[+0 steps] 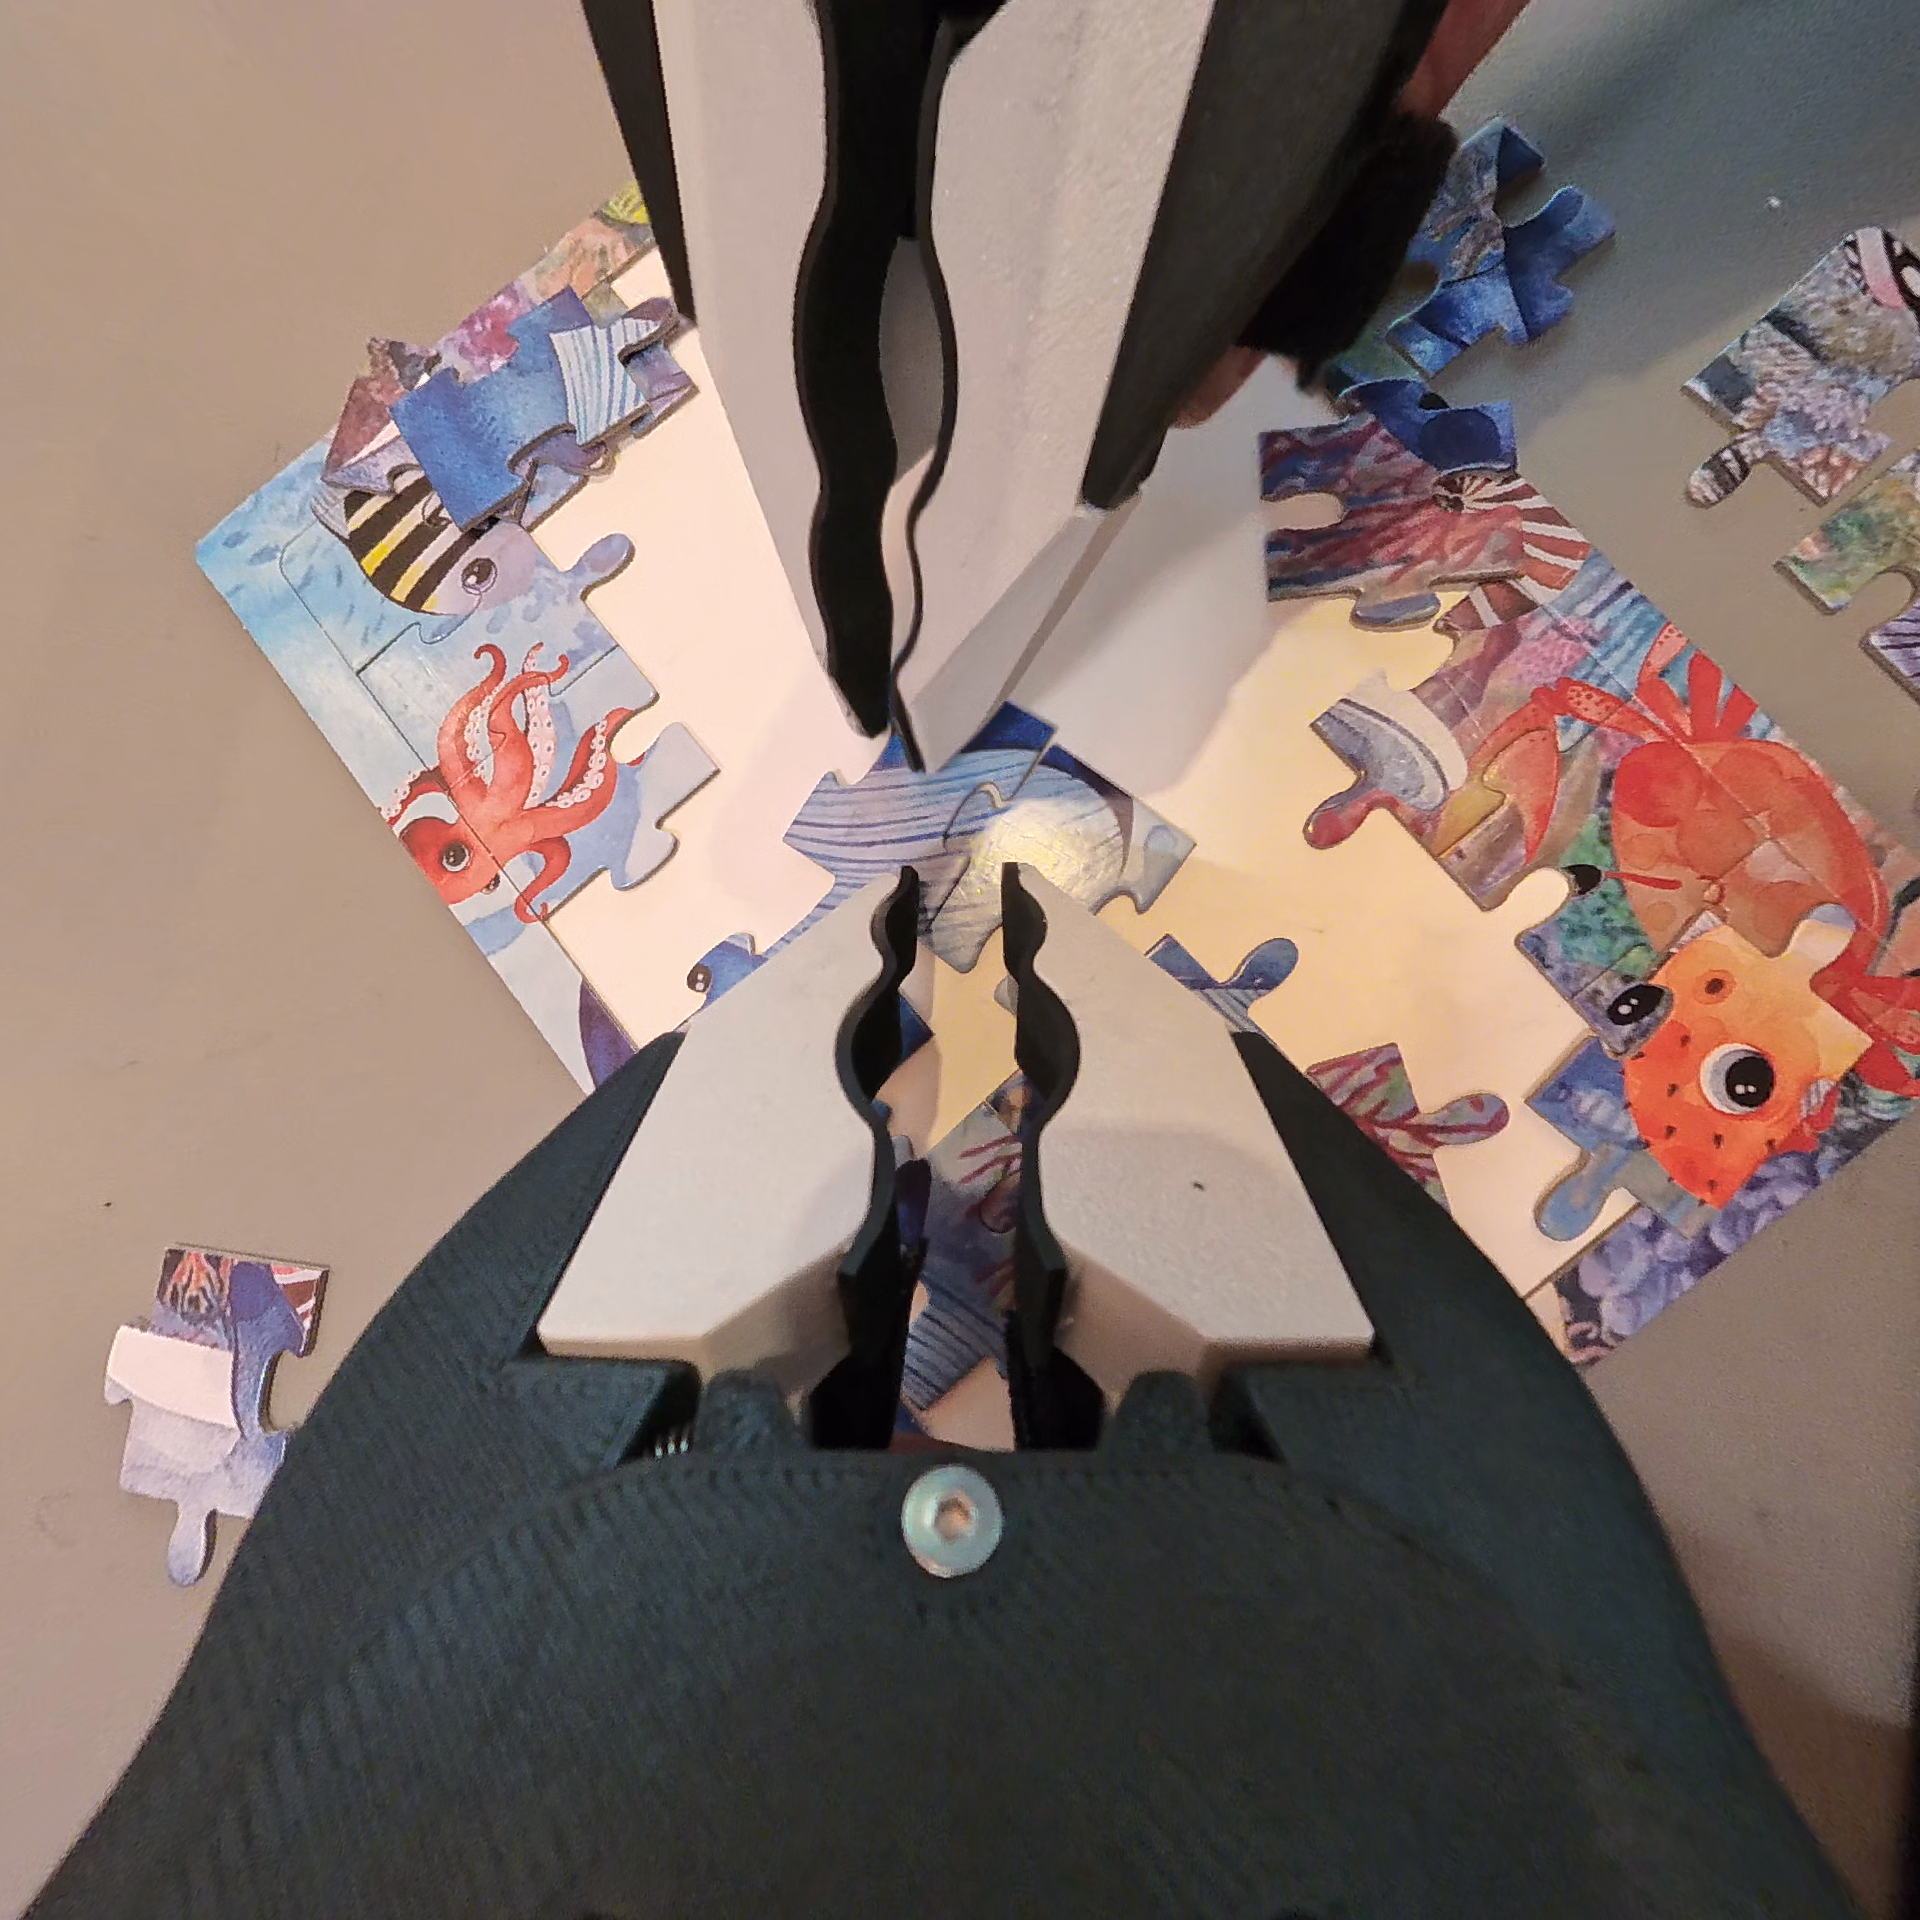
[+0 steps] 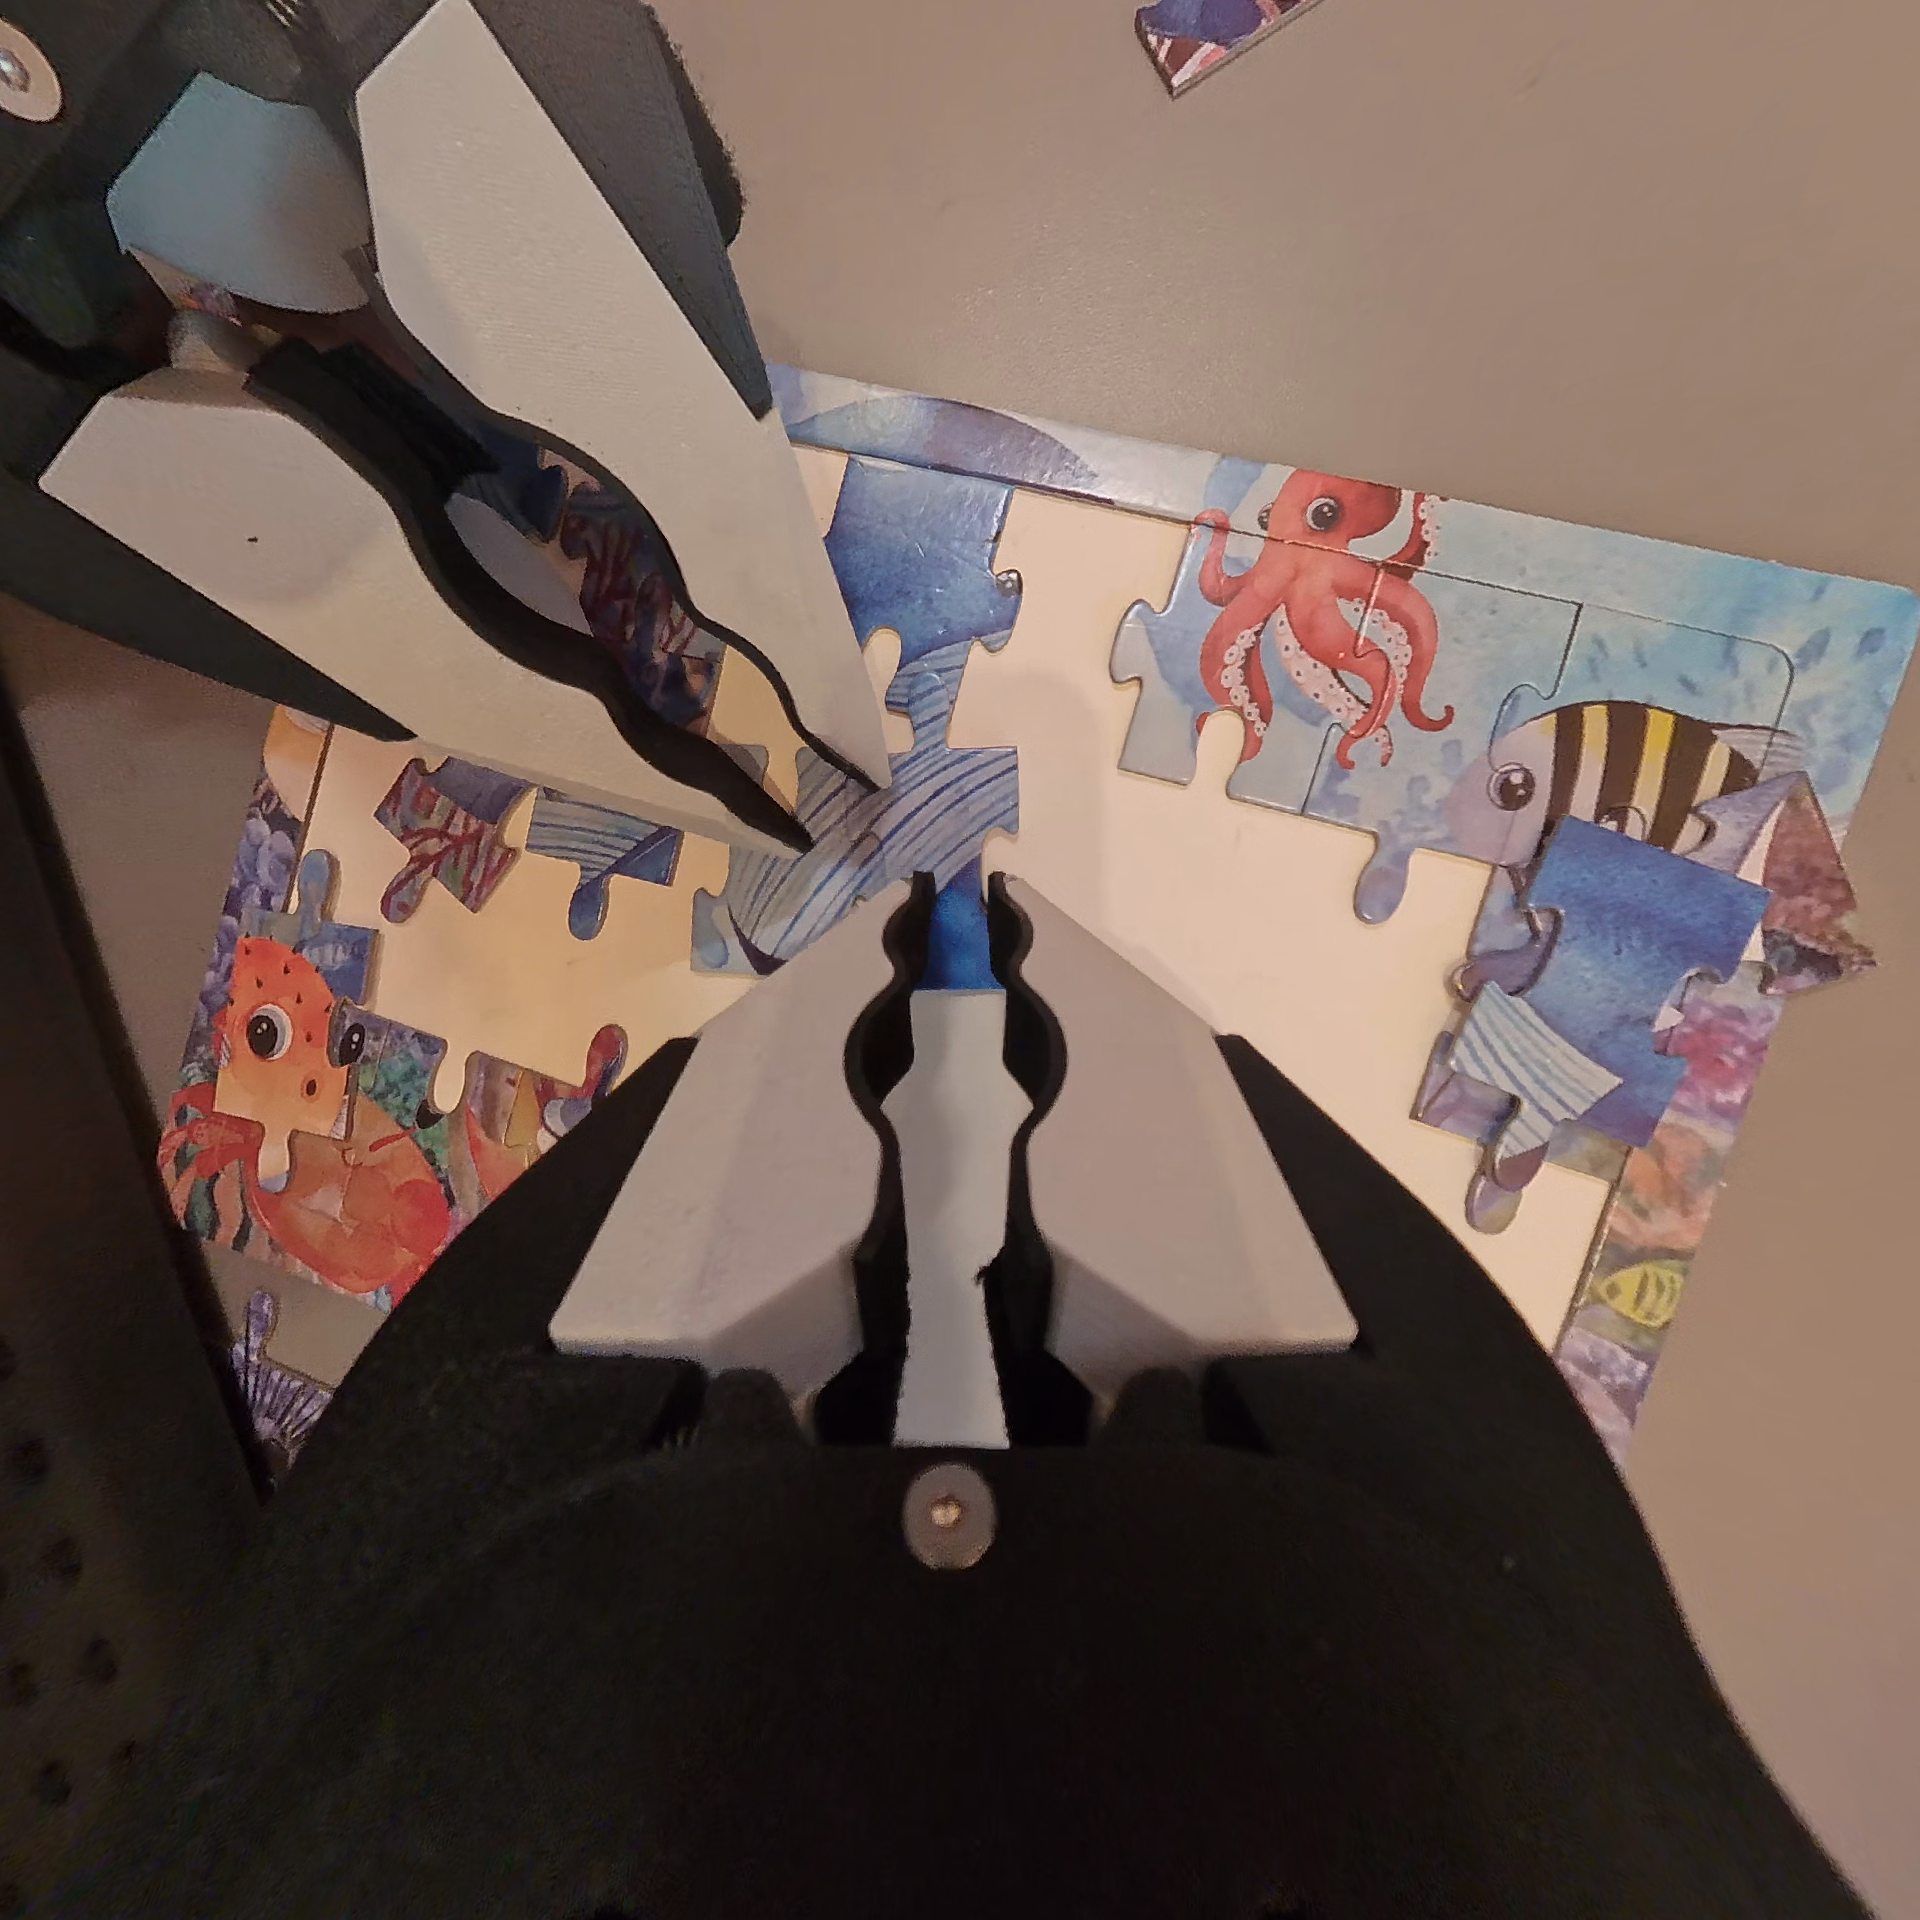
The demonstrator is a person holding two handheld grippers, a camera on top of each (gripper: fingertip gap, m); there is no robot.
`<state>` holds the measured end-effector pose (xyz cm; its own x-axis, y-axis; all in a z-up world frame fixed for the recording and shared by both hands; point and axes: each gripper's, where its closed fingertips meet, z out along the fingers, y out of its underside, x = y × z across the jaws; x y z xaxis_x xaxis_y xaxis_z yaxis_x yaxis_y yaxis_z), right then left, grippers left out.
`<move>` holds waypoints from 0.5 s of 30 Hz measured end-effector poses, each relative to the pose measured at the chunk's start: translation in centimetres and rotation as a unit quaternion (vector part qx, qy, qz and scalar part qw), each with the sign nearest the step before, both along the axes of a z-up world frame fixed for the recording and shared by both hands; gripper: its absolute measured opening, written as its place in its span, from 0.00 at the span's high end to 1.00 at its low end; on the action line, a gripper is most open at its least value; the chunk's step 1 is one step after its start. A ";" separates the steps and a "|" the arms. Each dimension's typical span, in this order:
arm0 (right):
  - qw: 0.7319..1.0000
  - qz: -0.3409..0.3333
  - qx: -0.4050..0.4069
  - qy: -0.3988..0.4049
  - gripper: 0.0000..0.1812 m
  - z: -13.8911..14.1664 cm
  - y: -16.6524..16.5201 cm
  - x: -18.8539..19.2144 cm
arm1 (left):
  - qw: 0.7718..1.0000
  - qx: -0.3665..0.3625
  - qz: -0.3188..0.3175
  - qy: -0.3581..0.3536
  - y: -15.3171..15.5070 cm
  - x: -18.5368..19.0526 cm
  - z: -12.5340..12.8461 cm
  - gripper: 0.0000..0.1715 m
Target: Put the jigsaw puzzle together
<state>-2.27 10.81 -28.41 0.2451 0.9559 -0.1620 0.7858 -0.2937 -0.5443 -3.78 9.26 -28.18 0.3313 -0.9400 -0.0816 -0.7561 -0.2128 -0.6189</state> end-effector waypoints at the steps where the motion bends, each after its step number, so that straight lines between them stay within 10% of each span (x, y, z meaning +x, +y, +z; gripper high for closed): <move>1: 1.000 -0.002 -0.002 0.001 0.96 0.1 0.1 0.1 | 1.000 0.001 0.001 0.000 0.1 0.0 0.0 0.92; 15: 0.999 0.030 -0.016 -0.002 1.00 0.0 -1.1 0.0 | 1.000 0.007 0.008 -0.005 0.6 0.2 -0.2 0.95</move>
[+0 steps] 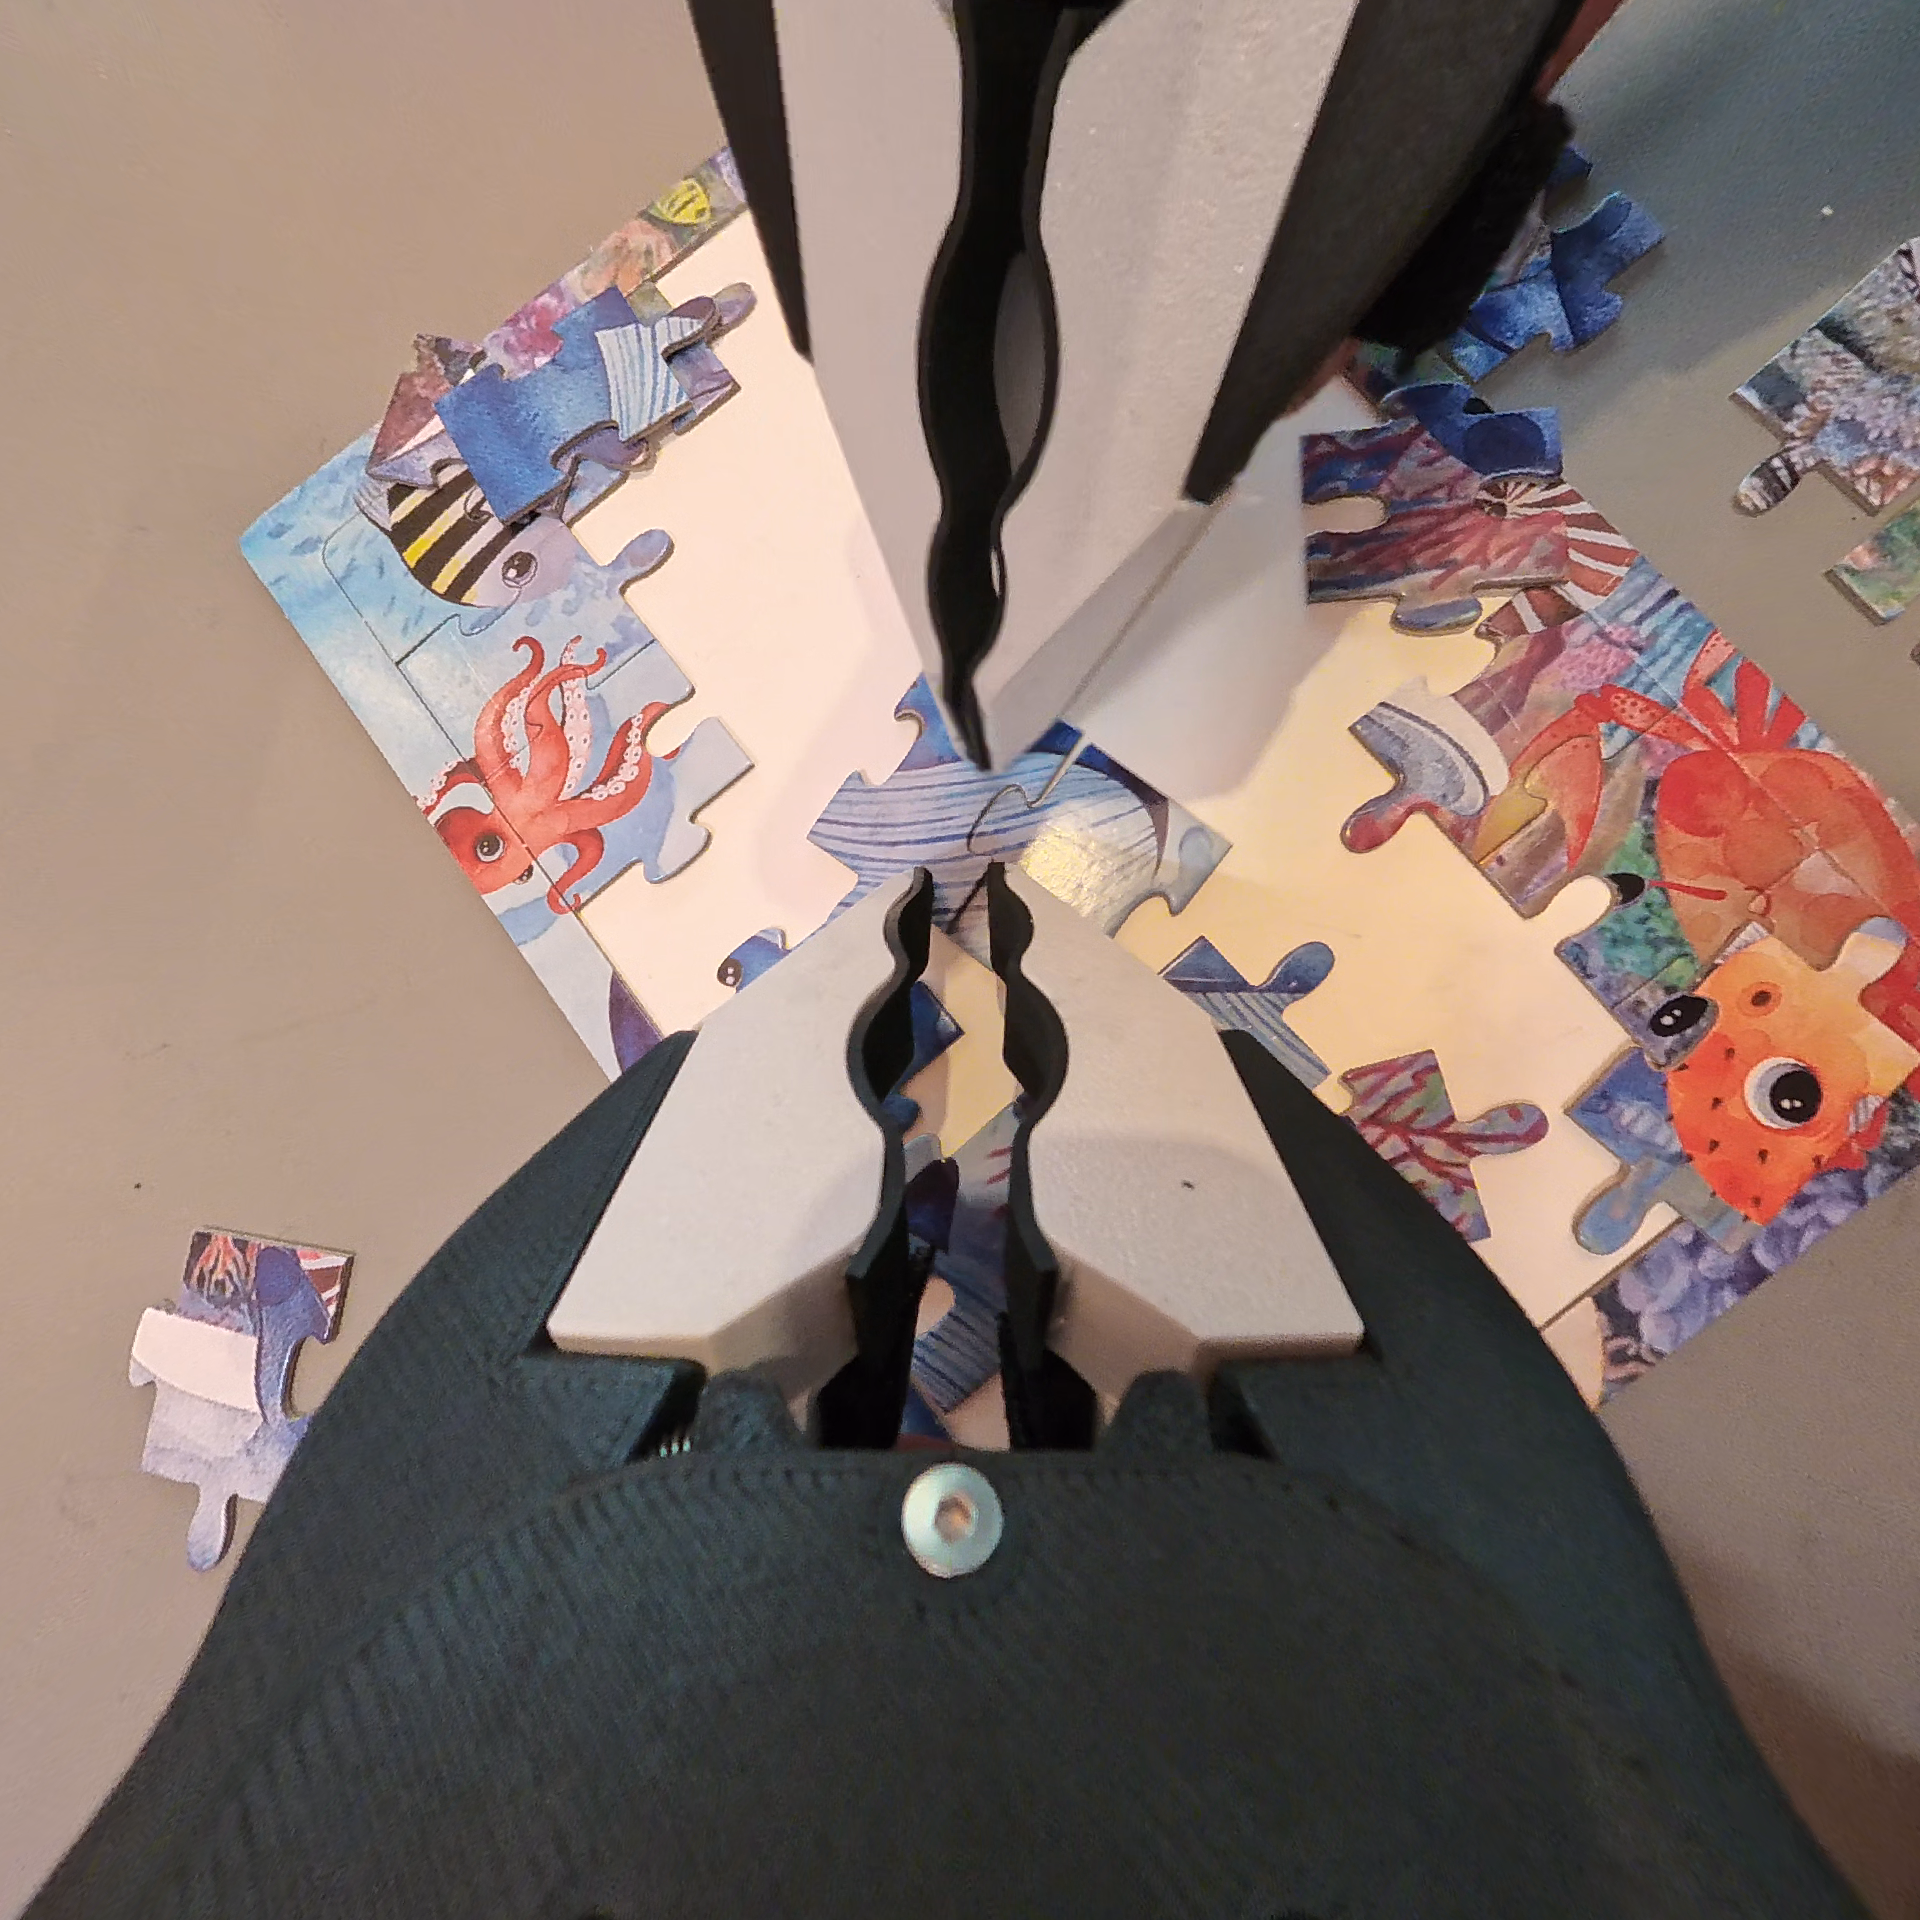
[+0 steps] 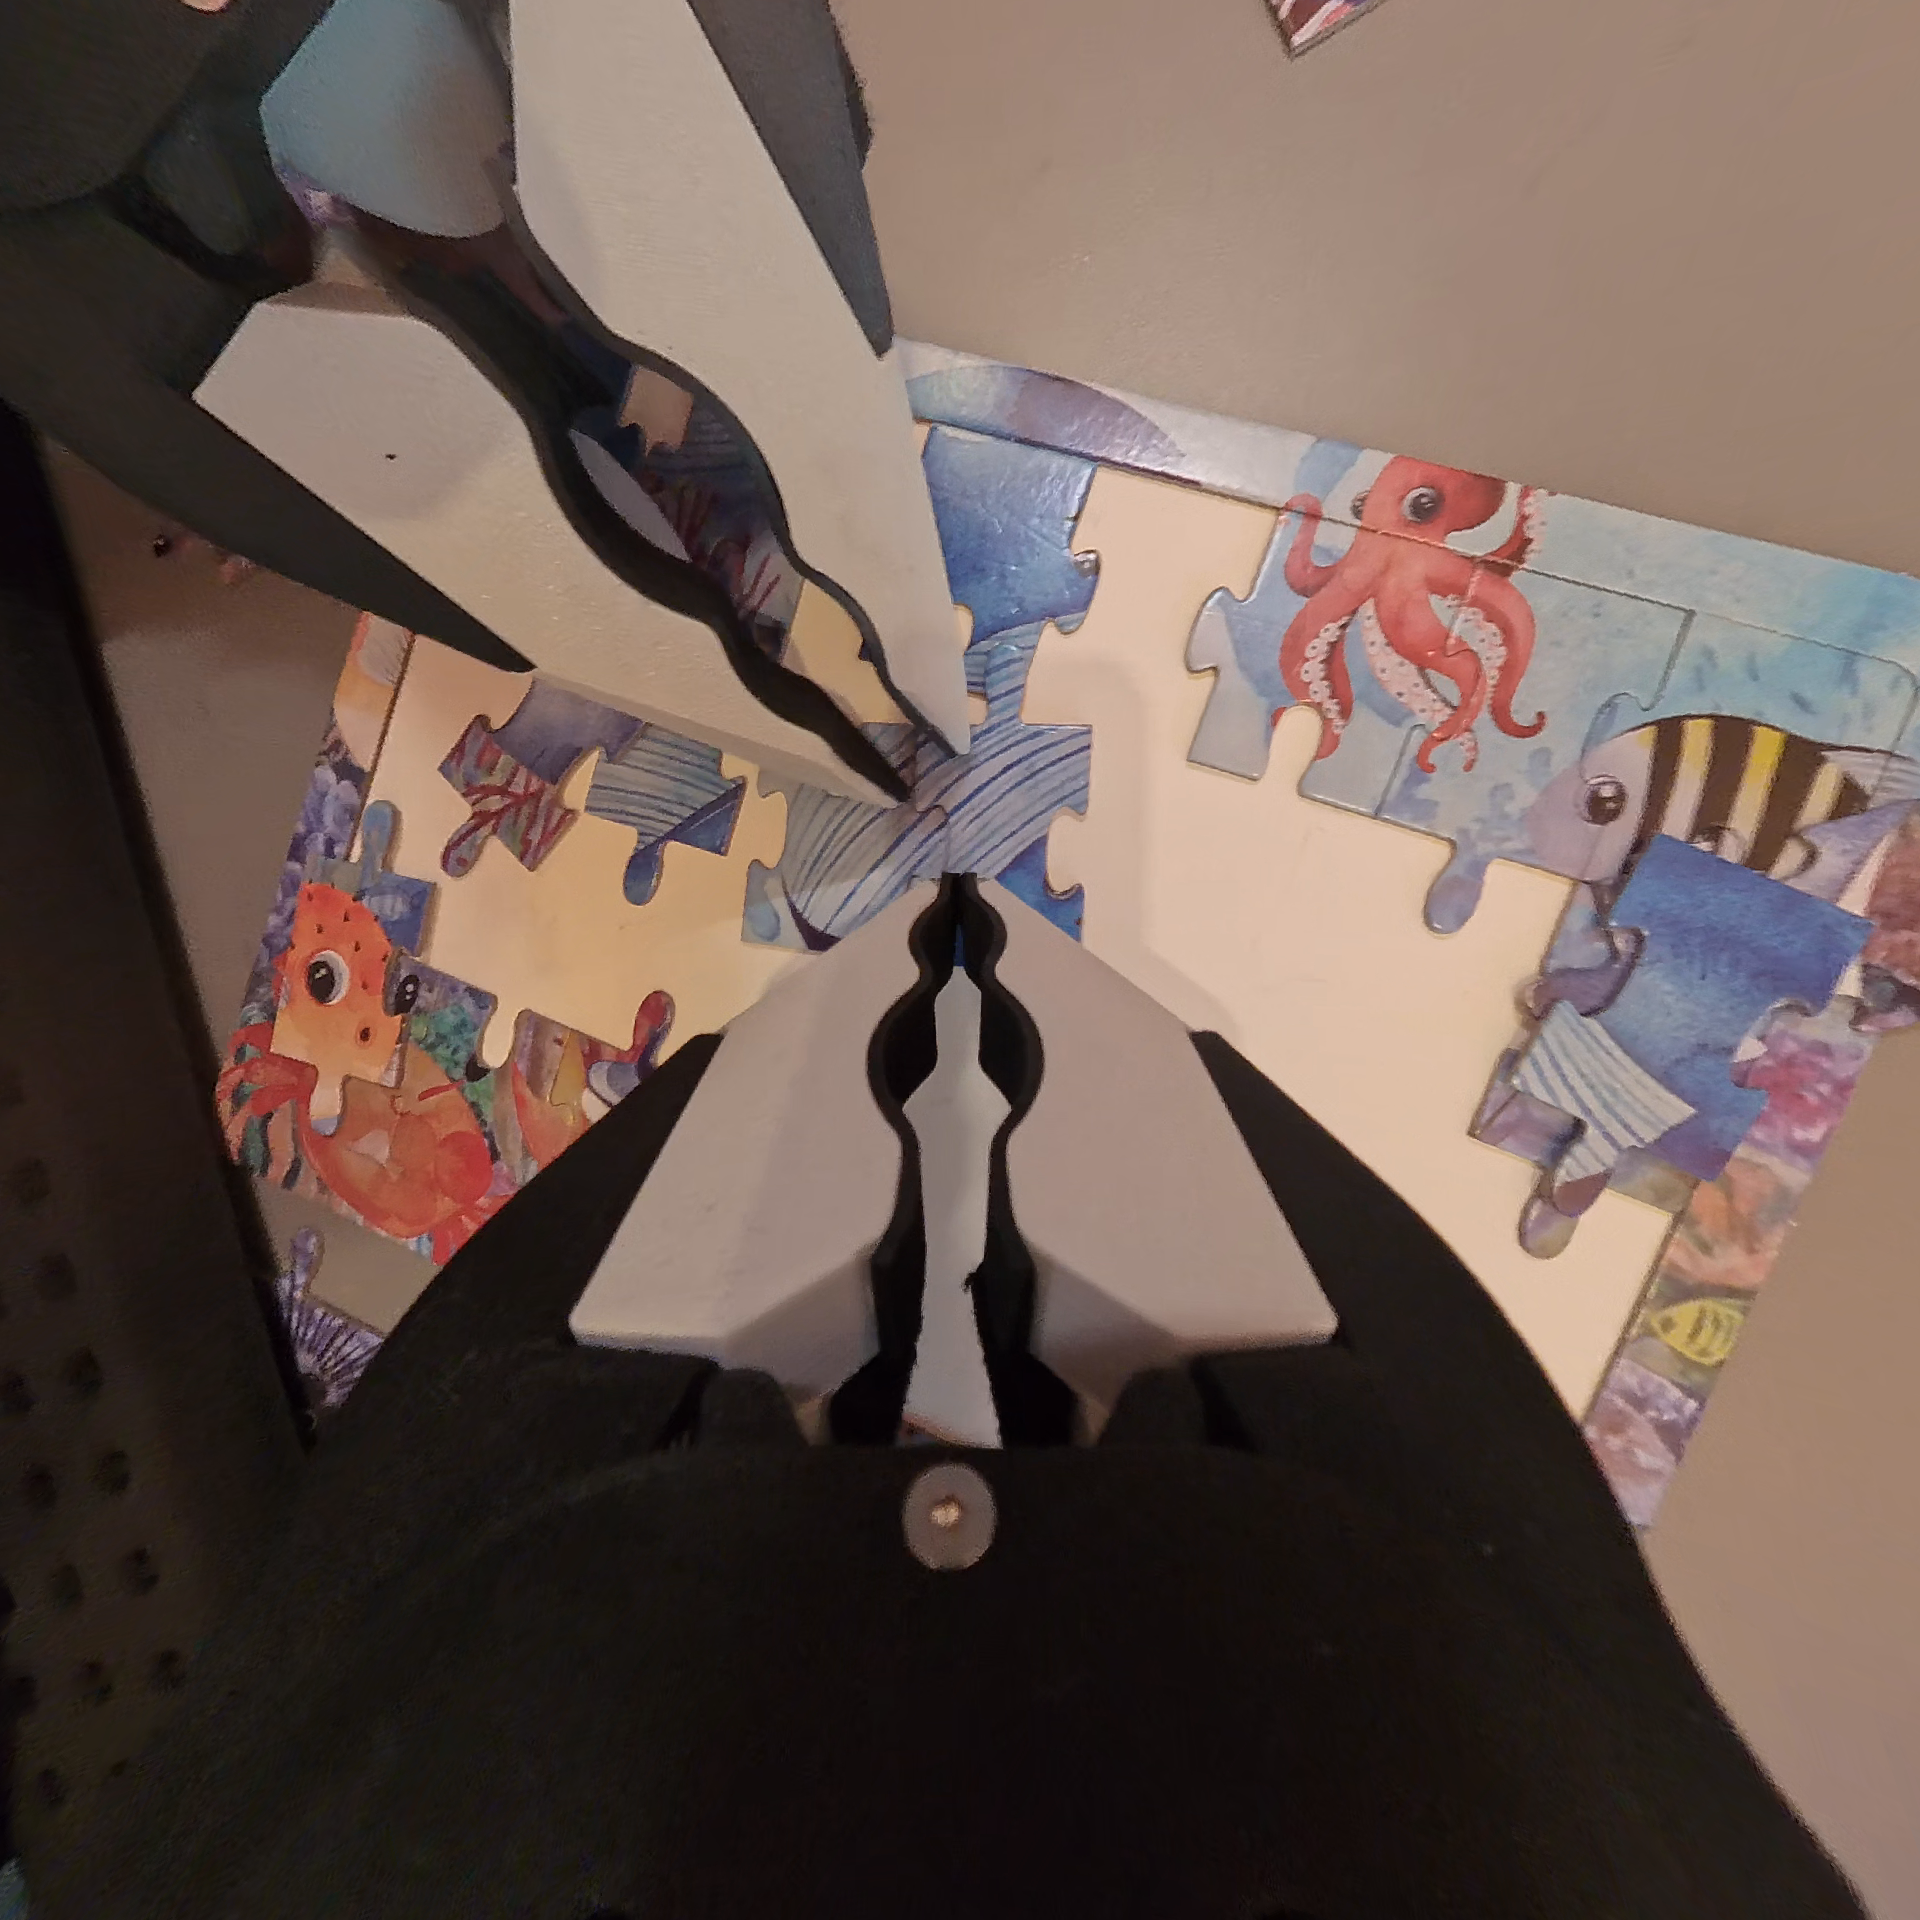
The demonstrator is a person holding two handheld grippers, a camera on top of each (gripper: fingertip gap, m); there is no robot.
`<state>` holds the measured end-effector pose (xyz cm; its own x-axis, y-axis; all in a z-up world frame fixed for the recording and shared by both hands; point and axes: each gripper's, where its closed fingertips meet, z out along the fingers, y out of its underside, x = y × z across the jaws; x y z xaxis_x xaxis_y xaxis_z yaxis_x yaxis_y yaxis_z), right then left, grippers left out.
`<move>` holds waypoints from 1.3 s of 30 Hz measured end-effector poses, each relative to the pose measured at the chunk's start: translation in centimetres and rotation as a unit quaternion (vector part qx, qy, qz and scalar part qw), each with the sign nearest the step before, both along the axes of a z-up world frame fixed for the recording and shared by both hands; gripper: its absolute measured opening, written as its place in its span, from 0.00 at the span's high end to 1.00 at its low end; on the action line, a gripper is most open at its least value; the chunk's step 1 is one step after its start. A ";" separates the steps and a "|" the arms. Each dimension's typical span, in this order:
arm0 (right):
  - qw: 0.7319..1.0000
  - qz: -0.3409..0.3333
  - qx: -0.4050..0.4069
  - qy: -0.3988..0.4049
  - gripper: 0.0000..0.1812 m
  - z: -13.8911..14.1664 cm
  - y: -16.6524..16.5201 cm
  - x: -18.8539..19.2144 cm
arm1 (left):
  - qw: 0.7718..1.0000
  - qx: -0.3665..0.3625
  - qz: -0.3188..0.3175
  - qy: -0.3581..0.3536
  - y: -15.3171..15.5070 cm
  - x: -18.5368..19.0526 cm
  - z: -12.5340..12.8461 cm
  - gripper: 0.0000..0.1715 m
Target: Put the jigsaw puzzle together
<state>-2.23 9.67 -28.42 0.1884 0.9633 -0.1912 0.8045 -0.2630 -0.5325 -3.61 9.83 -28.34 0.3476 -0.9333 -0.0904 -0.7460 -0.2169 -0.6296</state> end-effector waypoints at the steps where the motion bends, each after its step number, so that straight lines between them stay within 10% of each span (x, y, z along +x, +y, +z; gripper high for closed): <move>1: 1.000 -0.007 0.008 0.001 1.00 0.1 0.4 0.1 | 1.000 0.000 -0.001 -0.001 0.0 0.0 0.0 0.95; 34: 0.998 0.022 0.057 0.020 1.00 0.5 1.0 -0.2 | 0.998 -0.016 0.055 -0.009 1.1 -3.3 0.7 0.87; 39: 0.998 0.020 0.059 0.000 0.87 -0.1 1.1 0.0 | 0.997 -0.011 0.076 0.009 1.7 -5.0 0.4 0.86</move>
